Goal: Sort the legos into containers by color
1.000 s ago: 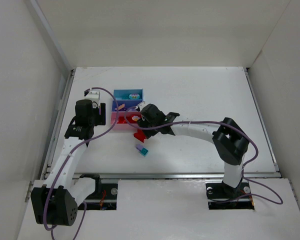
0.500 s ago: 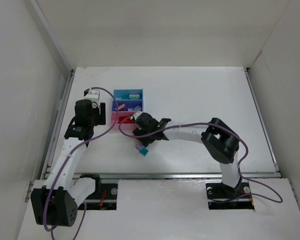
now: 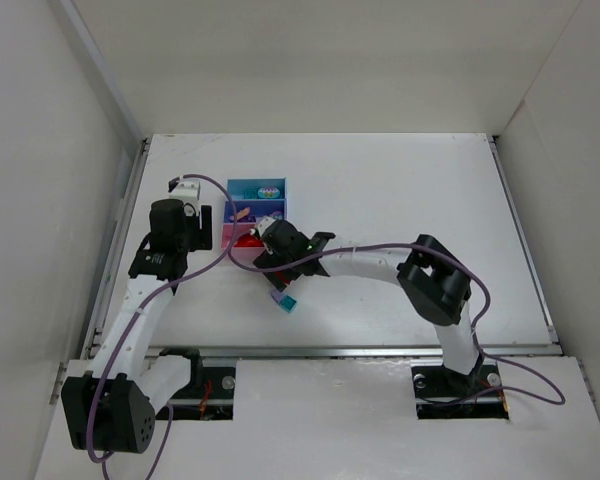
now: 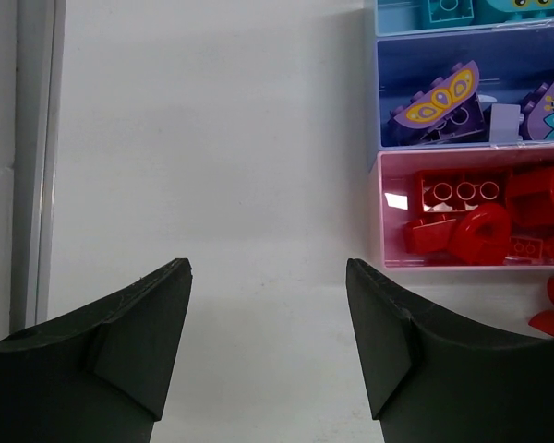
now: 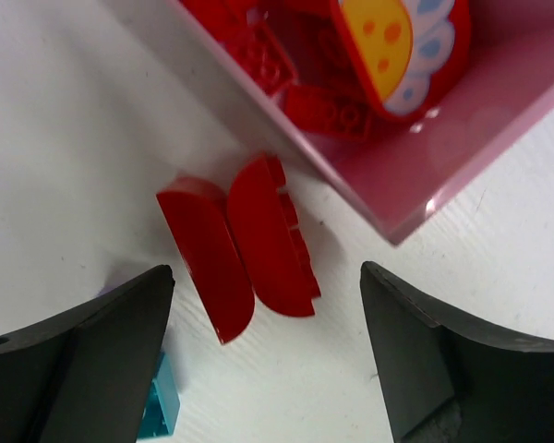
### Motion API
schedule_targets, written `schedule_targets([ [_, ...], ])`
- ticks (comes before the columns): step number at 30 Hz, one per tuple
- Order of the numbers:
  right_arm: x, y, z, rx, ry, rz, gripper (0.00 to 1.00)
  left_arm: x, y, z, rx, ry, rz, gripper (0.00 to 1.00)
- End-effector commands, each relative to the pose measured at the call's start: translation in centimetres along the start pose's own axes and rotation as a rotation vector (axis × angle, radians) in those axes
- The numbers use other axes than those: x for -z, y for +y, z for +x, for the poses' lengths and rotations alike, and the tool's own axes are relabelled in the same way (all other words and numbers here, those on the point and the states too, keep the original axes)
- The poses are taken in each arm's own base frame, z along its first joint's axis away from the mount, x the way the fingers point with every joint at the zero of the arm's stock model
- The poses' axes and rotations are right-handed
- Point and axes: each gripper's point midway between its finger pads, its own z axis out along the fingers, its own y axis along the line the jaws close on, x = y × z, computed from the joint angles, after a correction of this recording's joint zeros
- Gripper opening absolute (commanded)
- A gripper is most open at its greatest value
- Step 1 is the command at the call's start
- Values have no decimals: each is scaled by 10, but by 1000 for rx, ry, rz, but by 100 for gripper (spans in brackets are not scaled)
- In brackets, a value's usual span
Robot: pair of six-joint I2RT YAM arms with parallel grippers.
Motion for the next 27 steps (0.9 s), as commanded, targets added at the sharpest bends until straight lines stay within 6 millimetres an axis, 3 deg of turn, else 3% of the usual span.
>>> schedule_targets([
  [1, -2, 2, -19, 45, -40, 11, 85, 4, -2, -10, 23, -45, 11, 65],
  [5, 0, 7, -20, 67, -47, -23, 68, 6, -2, -12, 24, -54, 10, 65],
  [8, 0, 13, -15, 69, -42, -63, 65, 7, -2, -9, 23, -43, 11, 65],
  [11, 1, 16, -7, 71, -31, -85, 52, 8, -3, -13, 13, -53, 21, 65],
  [12, 1, 16, -7, 71, -31, -85, 40, 8, -4, -13, 4, -54, 30, 64],
  [15, 10, 19, -9, 59, -48, -108, 22, 9, -10, -15, -7, -56, 68, 61],
  [16, 14, 19, -13, 47, -69, -110, 11, 11, -14, -20, -17, -68, 94, 61],
  [18, 26, 19, -20, 31, -112, -123, 3, 11, -19, -20, -30, -71, 123, 60],
  [21, 41, 18, -24, 5, -142, -128, 0, 16, -32, -31, -70, -103, 208, 60],
  [22, 56, 15, -37, -15, -184, -121, 0, 20, -41, -34, -85, -112, 266, 60],
  [24, 72, 8, -45, -36, -223, -99, 0, 24, -50, -40, -109, -133, 325, 60],
  [26, 100, -2, -55, -77, -293, -69, 0, 31, -66, -45, -127, -157, 425, 60],
  [27, 111, -14, -64, -94, -339, -16, 0, 36, -73, -47, -138, -164, 469, 60],
])
